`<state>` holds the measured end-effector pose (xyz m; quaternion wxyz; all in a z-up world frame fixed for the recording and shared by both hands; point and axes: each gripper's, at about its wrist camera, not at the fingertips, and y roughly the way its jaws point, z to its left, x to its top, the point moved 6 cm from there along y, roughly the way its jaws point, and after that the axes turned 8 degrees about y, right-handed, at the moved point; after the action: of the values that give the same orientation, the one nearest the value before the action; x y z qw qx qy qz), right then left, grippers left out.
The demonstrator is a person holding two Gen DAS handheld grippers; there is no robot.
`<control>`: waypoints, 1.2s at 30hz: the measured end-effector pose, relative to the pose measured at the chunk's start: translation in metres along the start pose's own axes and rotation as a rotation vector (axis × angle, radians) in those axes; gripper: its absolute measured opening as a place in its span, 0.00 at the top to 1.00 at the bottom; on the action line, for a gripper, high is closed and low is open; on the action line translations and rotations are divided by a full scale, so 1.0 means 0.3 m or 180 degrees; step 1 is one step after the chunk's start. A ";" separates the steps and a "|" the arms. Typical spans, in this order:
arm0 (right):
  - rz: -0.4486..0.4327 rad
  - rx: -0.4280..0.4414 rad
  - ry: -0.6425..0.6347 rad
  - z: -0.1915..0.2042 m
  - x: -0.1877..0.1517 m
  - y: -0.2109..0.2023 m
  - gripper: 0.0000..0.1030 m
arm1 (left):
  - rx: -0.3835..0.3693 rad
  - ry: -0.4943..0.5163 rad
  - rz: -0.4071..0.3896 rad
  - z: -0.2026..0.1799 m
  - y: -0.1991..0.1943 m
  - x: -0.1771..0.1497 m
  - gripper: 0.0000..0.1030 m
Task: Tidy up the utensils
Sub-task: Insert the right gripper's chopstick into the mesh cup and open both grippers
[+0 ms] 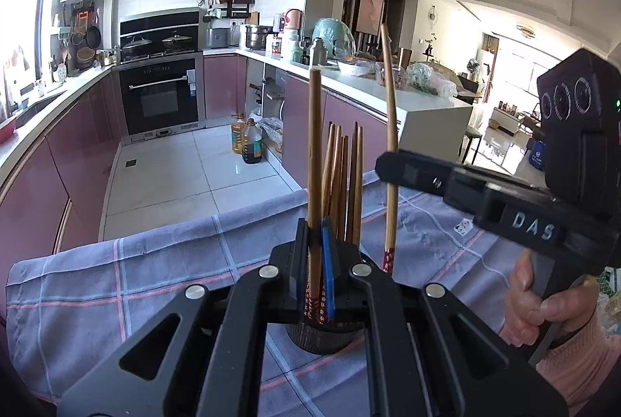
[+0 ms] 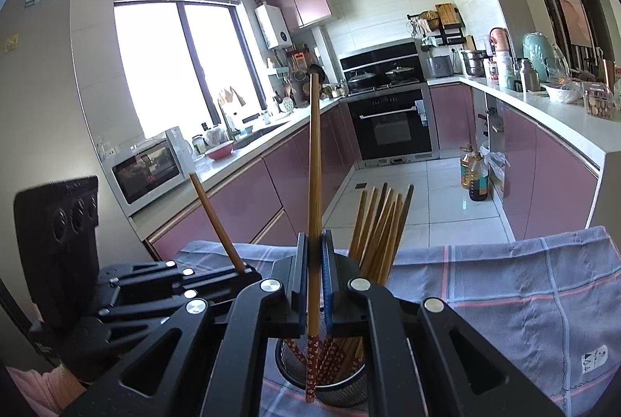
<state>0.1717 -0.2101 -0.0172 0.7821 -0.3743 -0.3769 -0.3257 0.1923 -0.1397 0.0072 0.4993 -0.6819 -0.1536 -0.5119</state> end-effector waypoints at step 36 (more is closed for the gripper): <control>0.0547 -0.0330 0.0032 -0.077 -0.135 0.135 0.73 | -0.0017 -0.0037 0.0157 0.048 0.131 -0.115 0.66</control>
<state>0.1913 -0.1997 -0.0750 0.7887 -0.4435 -0.3222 -0.2784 0.2138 -0.1350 -0.0425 0.5091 -0.6897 -0.1383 -0.4960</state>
